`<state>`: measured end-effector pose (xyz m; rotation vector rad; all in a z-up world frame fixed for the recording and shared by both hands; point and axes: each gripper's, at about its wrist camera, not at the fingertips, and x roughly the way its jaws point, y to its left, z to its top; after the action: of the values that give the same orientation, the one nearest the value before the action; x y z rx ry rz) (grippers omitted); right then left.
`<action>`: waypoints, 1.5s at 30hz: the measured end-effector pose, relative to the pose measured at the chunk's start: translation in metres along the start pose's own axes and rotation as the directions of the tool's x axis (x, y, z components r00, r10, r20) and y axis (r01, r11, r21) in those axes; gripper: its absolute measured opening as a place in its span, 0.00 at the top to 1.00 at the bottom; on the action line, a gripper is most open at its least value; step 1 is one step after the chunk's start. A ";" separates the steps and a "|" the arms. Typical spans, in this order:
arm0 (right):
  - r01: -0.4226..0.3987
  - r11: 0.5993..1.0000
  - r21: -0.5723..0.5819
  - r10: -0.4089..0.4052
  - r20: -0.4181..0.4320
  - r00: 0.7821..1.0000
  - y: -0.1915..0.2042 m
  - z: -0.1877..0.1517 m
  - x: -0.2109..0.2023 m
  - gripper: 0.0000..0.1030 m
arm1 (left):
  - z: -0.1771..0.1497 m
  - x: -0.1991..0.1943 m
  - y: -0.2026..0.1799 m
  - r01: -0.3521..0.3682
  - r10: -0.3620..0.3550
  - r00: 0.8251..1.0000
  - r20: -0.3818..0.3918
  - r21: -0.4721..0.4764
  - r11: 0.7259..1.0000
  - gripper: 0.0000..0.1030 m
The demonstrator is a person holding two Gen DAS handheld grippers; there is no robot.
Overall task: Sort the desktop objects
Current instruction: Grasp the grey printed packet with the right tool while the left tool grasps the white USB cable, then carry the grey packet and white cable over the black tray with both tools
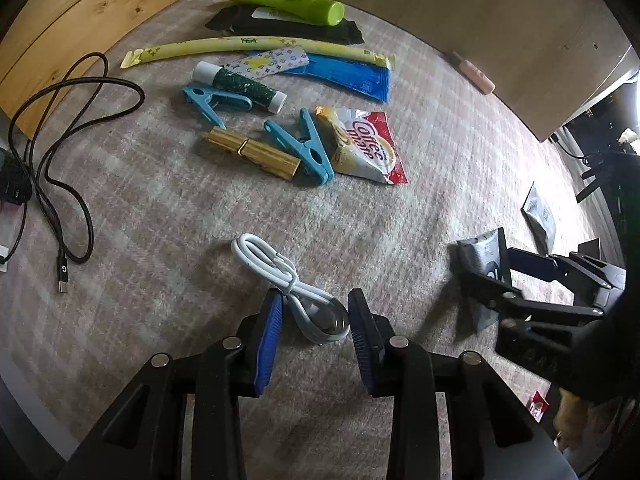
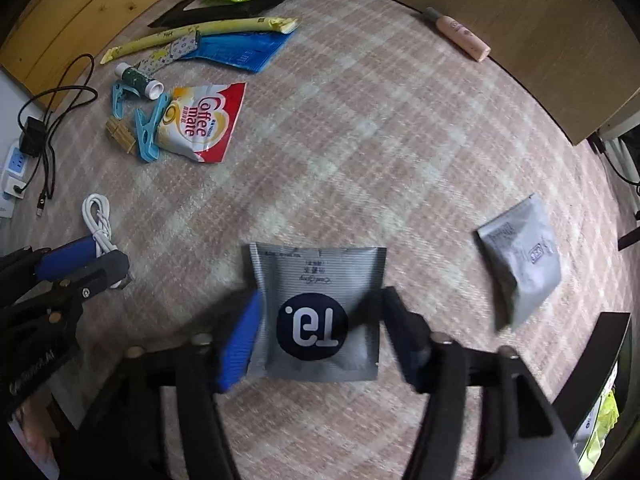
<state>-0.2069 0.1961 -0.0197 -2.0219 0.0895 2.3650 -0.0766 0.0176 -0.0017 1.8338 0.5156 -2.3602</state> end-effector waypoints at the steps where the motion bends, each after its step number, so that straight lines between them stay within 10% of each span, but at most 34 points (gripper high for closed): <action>1: 0.003 1.000 -0.006 -0.003 -0.001 1.000 -0.001 -0.001 -0.001 0.53 | -0.001 -0.001 0.000 0.003 -0.003 1.000 0.005 0.000 1.000 0.75; 4: -0.001 1.000 0.002 0.001 0.008 1.000 -0.006 -0.003 -0.003 0.64 | 0.001 -0.011 -0.004 0.005 -0.005 1.000 0.013 0.008 1.000 0.91; 11: -0.016 1.000 0.022 0.016 0.030 0.999 -0.014 -0.011 -0.006 0.72 | 0.001 -0.013 0.008 0.033 -0.033 0.999 0.011 -0.018 0.999 0.91; 21: -0.010 0.999 0.038 0.010 0.023 1.000 -0.014 -0.010 -0.004 0.72 | 0.014 -0.008 0.013 0.053 -0.054 0.998 -0.010 -0.108 0.993 0.57; 25: 0.001 0.999 0.042 -0.002 0.028 1.000 -0.013 -0.010 -0.003 0.73 | 0.017 -0.004 -0.004 -0.003 0.002 1.000 -0.015 -0.096 0.995 0.83; 34: -0.009 0.997 0.079 0.004 0.065 0.998 -0.019 -0.020 -0.011 0.73 | 0.011 -0.020 0.009 0.050 -0.050 0.999 0.004 -0.126 0.991 0.84; 45: -0.059 0.979 0.194 0.023 0.185 0.982 -0.076 -0.086 -0.082 0.73 | 0.018 -0.056 -0.099 0.154 -0.159 0.986 0.055 0.097 0.983 0.84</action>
<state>-0.1052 0.2679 0.0461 -1.7249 0.3513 2.4410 -0.1070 0.0973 0.0749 1.8115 0.5732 -2.5758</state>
